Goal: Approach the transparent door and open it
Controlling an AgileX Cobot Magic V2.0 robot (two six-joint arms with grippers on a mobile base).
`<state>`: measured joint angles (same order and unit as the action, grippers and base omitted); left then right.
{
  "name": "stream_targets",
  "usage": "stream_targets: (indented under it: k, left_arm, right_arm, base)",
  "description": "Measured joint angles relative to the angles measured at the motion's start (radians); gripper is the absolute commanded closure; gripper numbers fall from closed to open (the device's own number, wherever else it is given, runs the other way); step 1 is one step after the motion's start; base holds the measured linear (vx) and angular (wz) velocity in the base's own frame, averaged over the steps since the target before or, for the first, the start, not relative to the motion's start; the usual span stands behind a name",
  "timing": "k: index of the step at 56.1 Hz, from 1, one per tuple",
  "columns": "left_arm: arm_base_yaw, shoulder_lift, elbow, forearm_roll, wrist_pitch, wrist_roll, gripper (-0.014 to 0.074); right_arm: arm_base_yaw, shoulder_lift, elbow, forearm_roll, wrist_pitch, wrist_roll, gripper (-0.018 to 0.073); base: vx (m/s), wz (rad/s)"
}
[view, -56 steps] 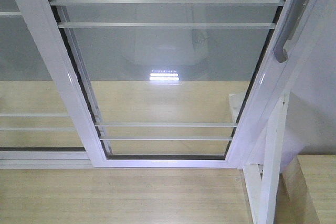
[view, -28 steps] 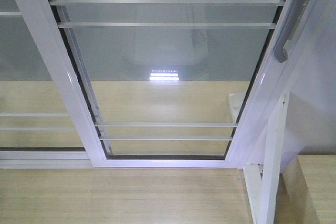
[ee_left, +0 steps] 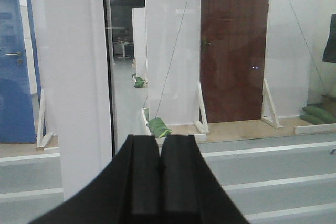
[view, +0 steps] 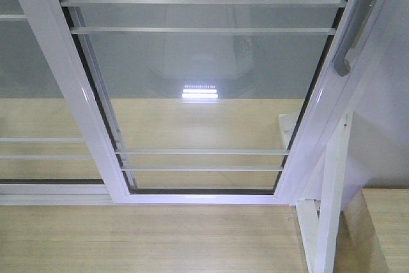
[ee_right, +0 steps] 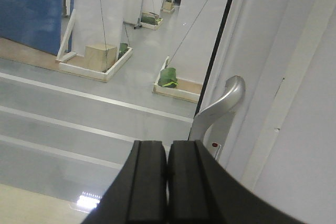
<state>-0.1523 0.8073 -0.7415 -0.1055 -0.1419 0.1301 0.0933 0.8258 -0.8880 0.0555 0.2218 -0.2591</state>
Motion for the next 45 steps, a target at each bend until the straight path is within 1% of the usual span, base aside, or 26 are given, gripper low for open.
stream_targets:
  k: [7,11,14,19,25,31,36,45]
  left_arm:
    - [0.000,0.000,0.000,0.000,0.000,0.000,0.0336]
    - [0.000,0.000,0.000,0.000,0.000,0.000,0.0282]
    - [0.000,0.000,0.000,0.000,0.000,0.000,0.0255]
    - [0.000,0.000,0.000,0.000,0.000,0.000,0.0233]
    - [0.000,0.000,0.000,0.000,0.000,0.000,0.0234]
    - [0.000,0.000,0.000,0.000,0.000,0.000,0.0234]
    - [0.000,0.000,0.000,0.000,0.000,0.000,0.0234]
    - [0.000,0.000,0.000,0.000,0.000,0.000,0.0234]
  right_arm:
    - [0.000,0.015,0.000,0.000,-0.001,0.001,0.0115]
    - [0.000,0.030,0.000,0.000,-0.001,0.002,0.0061]
    - [0.000,0.046,0.000,0.000,-0.001,0.002,0.0044]
    - [0.000,0.080,0.000,0.000,-0.001,0.003,0.0050]
    - [0.000,0.135,0.000,0.000,-0.004,0.009,0.0076]
    - [0.000,0.216,0.000,0.000,-0.040,0.013,0.0102]
    - [0.000,0.300,0.000,0.000,-0.098,0.014,0.0106]
    - [-0.003,0.445,0.000,0.000,-0.253,0.026,0.0106]
  base:
    - [0.00,0.00]
    - [0.00,0.00]
    - [0.00,0.00]
    - [0.00,0.00]
    - [0.00,0.00]
    - [0.00,0.00]
    - [0.00,0.00]
    - [0.00,0.00]
